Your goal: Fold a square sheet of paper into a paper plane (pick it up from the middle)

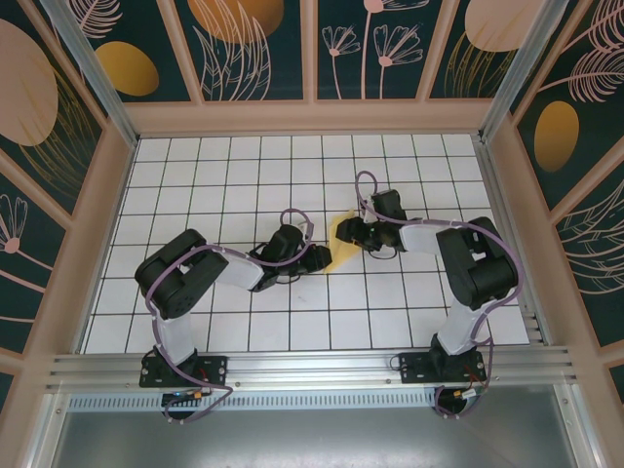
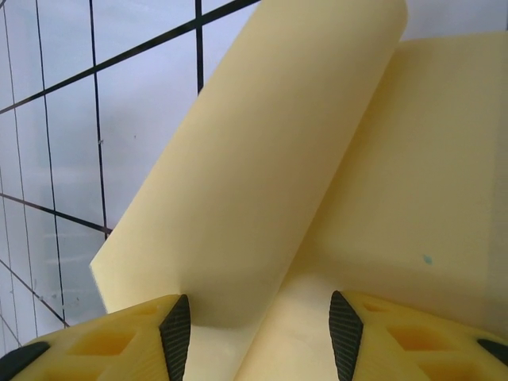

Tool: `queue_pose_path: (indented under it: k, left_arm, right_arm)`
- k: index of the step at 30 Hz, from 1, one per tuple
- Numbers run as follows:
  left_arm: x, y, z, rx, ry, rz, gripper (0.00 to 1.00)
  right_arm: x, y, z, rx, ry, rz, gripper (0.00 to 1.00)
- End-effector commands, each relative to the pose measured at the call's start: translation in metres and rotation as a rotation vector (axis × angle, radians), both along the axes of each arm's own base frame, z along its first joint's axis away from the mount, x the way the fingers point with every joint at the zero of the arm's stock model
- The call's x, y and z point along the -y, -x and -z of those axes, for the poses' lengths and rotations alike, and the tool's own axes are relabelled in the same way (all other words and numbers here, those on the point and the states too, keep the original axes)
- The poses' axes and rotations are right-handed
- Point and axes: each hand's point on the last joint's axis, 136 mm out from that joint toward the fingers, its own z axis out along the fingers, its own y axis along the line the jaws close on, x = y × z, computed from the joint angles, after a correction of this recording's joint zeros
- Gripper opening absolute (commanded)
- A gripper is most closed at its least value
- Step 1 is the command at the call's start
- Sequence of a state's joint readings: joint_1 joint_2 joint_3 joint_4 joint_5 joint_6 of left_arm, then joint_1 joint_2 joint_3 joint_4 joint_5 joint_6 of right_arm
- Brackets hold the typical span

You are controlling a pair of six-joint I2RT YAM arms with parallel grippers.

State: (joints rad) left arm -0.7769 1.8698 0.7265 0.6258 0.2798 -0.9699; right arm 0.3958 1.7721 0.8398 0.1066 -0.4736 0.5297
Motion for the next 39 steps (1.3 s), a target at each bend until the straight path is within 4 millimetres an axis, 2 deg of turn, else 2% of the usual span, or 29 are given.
queue_pose_path:
  k: [1,6,10,21,30,39]
  left_arm:
    - [-0.004,-0.007,-0.018,0.042,0.003,-0.012,0.34]
    - [-0.009,-0.012,-0.025,0.072,-0.003,-0.028,0.4]
    - [-0.003,-0.016,-0.03,0.092,0.019,-0.014,0.42]
    - [0.015,-0.029,-0.012,0.076,-0.007,0.03,0.42]
    - [0.023,-0.03,-0.001,0.061,-0.004,0.057,0.32]
    - [0.032,-0.029,-0.005,0.066,0.027,0.096,0.19]
  right_arm:
    - [0.016,0.002,0.028,-0.057,0.111,0.042,0.5]
    - [0.02,0.004,0.032,-0.069,0.13,0.055,0.5]
    - [0.018,0.004,0.031,-0.07,0.117,0.05,0.5]
    - [0.015,0.006,0.031,-0.077,0.095,0.045,0.5]
    - [0.013,0.007,0.028,-0.07,0.083,0.041,0.5]
    - [0.013,0.008,0.025,-0.063,0.065,0.039,0.49]
